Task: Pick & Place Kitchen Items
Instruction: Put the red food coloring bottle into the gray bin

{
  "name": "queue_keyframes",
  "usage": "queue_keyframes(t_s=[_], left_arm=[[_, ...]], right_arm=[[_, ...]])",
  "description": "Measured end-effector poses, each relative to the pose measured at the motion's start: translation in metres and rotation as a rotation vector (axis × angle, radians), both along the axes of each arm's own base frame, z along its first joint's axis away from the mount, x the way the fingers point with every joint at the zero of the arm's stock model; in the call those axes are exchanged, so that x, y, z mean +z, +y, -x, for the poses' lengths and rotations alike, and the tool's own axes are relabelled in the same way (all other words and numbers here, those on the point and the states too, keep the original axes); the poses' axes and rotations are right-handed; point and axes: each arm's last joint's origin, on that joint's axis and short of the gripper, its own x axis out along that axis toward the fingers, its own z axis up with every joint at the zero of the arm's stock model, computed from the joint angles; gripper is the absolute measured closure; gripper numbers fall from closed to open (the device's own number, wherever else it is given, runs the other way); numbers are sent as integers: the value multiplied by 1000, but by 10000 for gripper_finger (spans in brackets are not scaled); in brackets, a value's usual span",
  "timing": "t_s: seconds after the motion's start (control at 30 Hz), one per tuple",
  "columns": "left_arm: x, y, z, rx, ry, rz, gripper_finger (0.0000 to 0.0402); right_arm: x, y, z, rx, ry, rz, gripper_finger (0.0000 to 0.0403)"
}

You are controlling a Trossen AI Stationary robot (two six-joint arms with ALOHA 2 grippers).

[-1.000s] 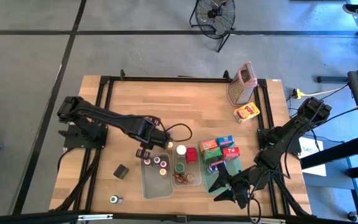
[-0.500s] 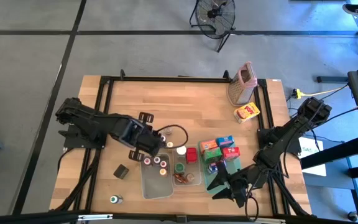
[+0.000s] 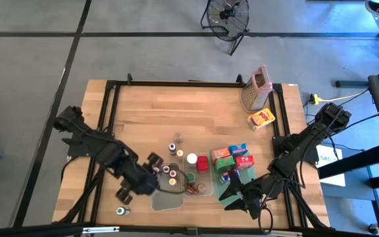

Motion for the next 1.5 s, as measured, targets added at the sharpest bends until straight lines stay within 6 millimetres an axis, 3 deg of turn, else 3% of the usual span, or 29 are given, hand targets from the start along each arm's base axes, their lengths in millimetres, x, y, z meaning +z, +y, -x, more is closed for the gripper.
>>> queue_keyframes(t_s=[0.17, 0.8, 1.23, 1.5], left_arm=[[-23, -3, -2, -36, 35, -28, 286], [-103, 25, -24, 114, 85, -63, 286], [-127, 37, -31, 123, 81, -47, 286], [-131, 39, -35, 110, 85, -37, 276]], right_arm=[[0, 0, 0, 2, 0, -1, 189], [2, 0, -1, 1, -11, -12, 189], [2, -3, -4, -12, -13, -9, 190], [2, -5, -6, -23, -10, -14, 190]])
